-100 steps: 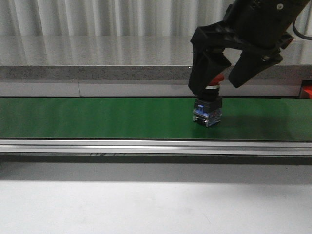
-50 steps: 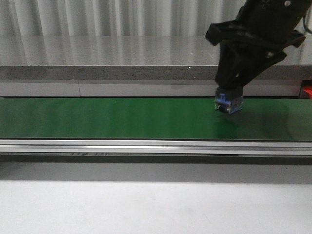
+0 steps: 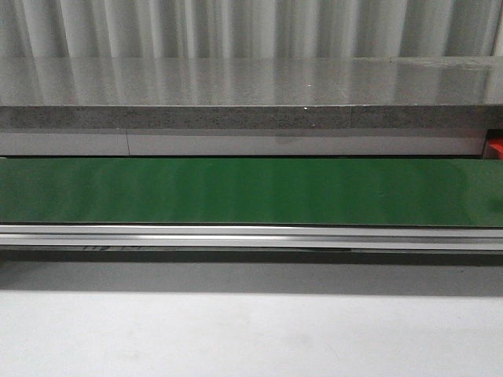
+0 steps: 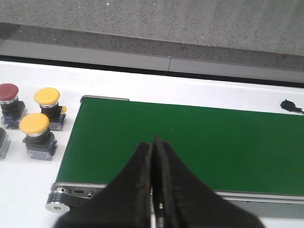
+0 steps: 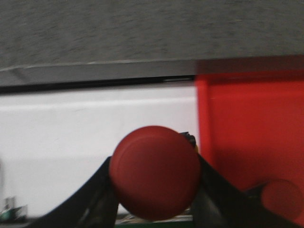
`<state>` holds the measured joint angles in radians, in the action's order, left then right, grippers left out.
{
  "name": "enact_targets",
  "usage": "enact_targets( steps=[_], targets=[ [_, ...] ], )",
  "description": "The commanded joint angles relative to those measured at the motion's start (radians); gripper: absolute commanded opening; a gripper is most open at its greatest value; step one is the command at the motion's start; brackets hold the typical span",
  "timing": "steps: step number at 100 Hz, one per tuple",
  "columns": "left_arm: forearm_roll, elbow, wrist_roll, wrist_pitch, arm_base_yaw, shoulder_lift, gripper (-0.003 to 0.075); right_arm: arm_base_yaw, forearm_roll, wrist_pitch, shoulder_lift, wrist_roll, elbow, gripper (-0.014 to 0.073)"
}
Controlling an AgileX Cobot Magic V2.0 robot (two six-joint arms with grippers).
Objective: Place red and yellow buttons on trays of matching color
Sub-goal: 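Place the red button into the red tray and release it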
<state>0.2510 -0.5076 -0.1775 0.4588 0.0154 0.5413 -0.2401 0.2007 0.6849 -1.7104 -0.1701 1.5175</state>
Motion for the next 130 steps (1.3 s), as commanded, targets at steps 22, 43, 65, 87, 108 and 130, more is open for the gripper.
enact_targets(
  steps=[22, 43, 65, 87, 108, 130],
  targets=[
    [0.018, -0.025, -0.003, -0.074, -0.006, 0.001, -0.002, -0.154, 0.027, -0.095, -0.188, 0.008, 0.088, 0.0105],
    [0.018, -0.025, -0.003, -0.074, -0.006, 0.001, -0.002, -0.157, 0.052, -0.158, -0.254, 0.008, 0.091, 0.0105],
    [0.018, -0.025, -0.003, -0.074, -0.006, 0.001, -0.002, -0.157, 0.059, -0.185, -0.286, 0.008, 0.091, 0.0116],
    [0.018, -0.025, -0.003, -0.074, -0.006, 0.001, -0.002, -0.157, 0.059, -0.187, -0.296, 0.008, 0.091, 0.0306],
    [0.018, -0.025, -0.003, -0.074, -0.006, 0.001, -0.002, -0.157, 0.059, -0.181, -0.295, 0.008, 0.091, 0.0557],
    [0.018, -0.025, -0.003, -0.074, -0.006, 0.001, -0.002, -0.157, 0.059, -0.174, -0.23, 0.008, 0.118, 0.0596]
  ],
)
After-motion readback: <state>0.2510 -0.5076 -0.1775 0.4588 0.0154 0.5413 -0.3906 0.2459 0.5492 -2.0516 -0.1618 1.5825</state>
